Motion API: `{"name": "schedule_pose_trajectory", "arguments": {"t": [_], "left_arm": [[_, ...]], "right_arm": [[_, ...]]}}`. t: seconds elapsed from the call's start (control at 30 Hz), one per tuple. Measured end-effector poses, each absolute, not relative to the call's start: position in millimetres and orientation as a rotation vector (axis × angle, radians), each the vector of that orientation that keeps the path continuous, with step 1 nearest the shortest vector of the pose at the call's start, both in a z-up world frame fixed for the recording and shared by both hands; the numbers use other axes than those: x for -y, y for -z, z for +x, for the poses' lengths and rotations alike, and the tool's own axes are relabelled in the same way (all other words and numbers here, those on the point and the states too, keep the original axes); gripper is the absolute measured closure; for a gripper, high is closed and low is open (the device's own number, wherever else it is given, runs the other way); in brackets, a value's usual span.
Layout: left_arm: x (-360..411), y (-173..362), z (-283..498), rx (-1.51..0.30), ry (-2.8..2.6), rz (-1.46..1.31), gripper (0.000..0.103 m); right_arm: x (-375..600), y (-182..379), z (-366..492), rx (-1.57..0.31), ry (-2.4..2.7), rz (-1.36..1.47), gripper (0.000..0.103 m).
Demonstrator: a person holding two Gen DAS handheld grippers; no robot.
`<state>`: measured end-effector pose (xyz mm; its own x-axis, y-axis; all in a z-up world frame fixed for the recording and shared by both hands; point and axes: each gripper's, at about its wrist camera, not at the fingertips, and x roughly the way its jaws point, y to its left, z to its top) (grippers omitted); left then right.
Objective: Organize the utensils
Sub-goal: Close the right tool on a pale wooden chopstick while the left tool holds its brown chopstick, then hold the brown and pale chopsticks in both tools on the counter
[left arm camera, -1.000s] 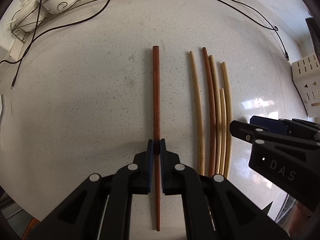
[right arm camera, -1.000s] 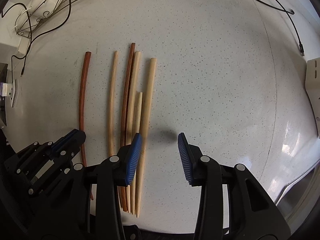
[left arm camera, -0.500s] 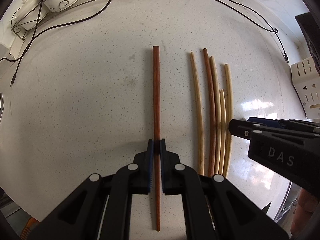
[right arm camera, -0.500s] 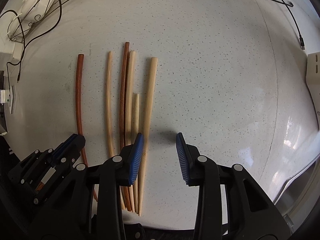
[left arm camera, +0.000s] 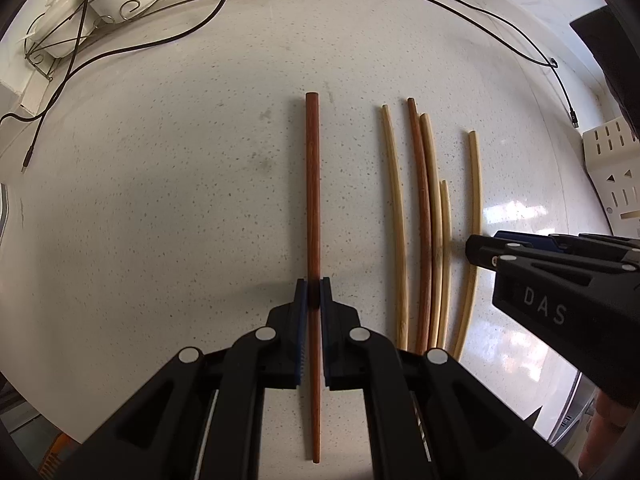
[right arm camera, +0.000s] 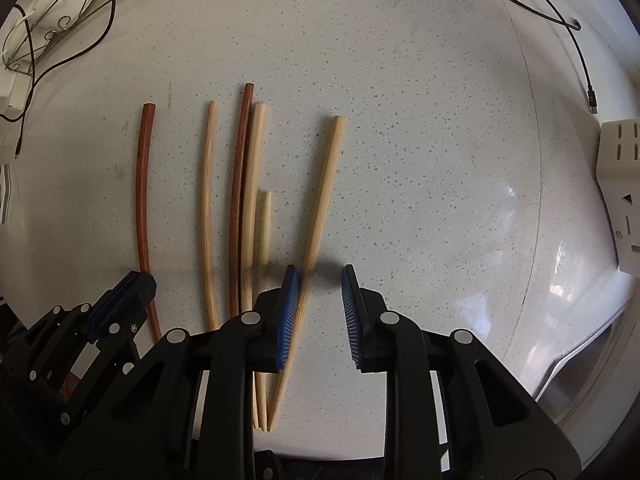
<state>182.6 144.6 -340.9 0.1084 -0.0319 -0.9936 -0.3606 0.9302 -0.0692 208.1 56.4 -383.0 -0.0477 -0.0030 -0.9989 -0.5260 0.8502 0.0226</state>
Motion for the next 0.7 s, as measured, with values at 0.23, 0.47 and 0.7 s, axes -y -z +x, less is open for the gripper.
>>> {"name": "schedule_pose_trajectory", "arguments": {"t": [0.23,0.47,0.7], "left_arm": [[-144.9,340.6,181.8,-1.446,-0.25,-0.334,0.097],[-146.2,341.1,181.8,-1.445,-0.25,-0.336,0.097],[-143.5,340.7,183.1,-1.447,-0.254,-0.323,0.097]], "right_arm": [[-65.2,385.8,207.5,-1.556,-0.455,-0.492,0.092],[-67.0,386.0,208.5,-1.558,-0.523,-0.507,0.097],[-61.7,383.0,206.8,-1.556,-0.548,-0.508,0.097]]}}
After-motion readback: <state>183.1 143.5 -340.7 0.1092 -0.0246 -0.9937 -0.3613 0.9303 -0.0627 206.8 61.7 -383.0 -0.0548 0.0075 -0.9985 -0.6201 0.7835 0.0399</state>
